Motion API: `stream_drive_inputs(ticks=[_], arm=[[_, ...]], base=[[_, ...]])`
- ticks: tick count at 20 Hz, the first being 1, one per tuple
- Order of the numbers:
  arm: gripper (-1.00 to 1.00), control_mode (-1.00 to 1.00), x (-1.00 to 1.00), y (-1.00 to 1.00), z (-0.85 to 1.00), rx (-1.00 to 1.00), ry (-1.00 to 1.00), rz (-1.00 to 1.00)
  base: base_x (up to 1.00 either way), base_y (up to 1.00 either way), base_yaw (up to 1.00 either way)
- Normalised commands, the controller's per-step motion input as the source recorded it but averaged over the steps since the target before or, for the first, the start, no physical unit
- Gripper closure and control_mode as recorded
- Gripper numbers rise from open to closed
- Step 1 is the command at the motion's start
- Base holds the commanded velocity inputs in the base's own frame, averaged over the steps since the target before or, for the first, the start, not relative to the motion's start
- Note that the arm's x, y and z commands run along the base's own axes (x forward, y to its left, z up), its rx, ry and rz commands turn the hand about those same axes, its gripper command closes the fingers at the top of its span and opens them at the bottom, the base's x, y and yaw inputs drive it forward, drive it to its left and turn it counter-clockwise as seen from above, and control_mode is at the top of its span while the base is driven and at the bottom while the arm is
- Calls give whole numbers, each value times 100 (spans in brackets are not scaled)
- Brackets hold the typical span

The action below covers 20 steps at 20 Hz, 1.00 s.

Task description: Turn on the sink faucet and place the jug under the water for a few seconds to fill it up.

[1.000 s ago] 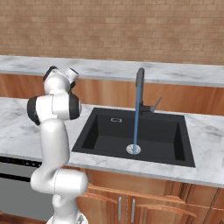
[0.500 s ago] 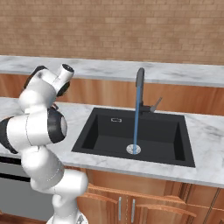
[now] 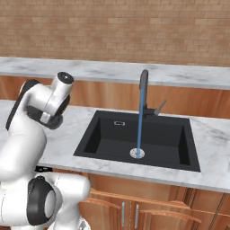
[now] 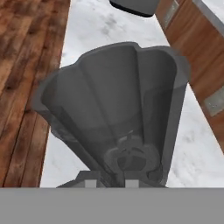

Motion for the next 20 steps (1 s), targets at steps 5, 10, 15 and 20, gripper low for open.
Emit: stream_drive_inputs(ticks=[5, 10, 15, 20], arm=[[100, -100, -100, -95, 57, 0, 0, -17], [100, -100, -94, -100, 44, 1, 0, -10], [100, -100, -48, -100, 42, 5, 6, -5], [100, -100, -5, -100, 41, 18, 20, -1]], base=[[0, 0, 0], [0, 0, 0], [0, 0, 0], [0, 0, 0]])
